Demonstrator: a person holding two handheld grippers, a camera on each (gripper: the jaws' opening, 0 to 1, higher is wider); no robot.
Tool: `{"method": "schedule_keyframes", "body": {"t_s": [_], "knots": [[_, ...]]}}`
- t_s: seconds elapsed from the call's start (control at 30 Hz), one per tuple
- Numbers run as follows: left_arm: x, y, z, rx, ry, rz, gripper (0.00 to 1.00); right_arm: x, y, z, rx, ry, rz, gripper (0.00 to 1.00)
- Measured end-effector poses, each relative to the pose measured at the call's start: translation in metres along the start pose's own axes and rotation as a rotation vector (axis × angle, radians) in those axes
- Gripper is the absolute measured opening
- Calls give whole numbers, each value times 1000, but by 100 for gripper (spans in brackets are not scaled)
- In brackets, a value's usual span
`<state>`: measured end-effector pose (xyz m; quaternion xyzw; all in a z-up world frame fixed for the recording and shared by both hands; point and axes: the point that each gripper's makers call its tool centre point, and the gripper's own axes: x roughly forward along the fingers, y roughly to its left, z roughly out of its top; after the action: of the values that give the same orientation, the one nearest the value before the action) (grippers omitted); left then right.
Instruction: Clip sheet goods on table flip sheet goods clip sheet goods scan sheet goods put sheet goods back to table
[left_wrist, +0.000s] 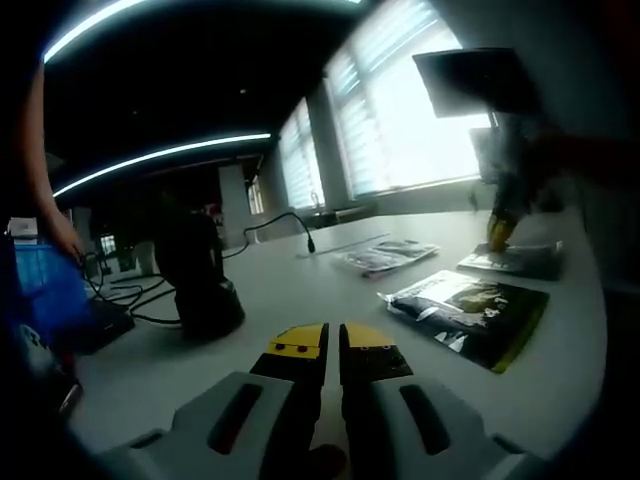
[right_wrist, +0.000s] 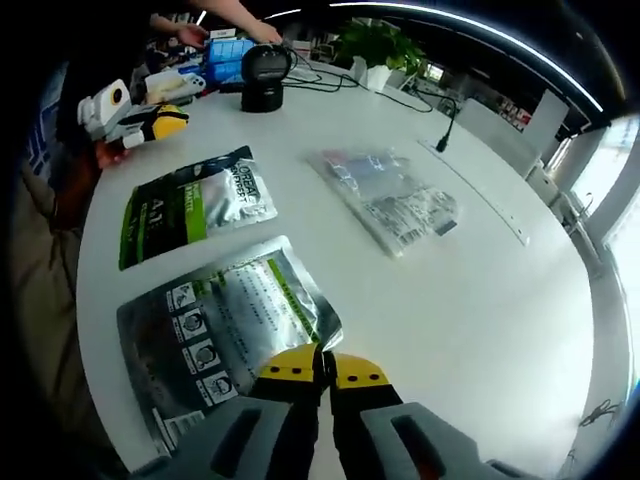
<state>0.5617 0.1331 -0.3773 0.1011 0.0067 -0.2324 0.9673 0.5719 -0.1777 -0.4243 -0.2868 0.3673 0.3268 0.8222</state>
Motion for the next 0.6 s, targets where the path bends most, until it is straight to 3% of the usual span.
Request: {"method": "schedule_keyframes", "body": {"t_s": [0.4,0.6], "knots": [[0,0,0,-8,-1,-8,0,-7,2,0,33,-38,-44,0],[0,1,-1,-8,2,-5,0,-27,0,8,93,-99,-54,0]]}}
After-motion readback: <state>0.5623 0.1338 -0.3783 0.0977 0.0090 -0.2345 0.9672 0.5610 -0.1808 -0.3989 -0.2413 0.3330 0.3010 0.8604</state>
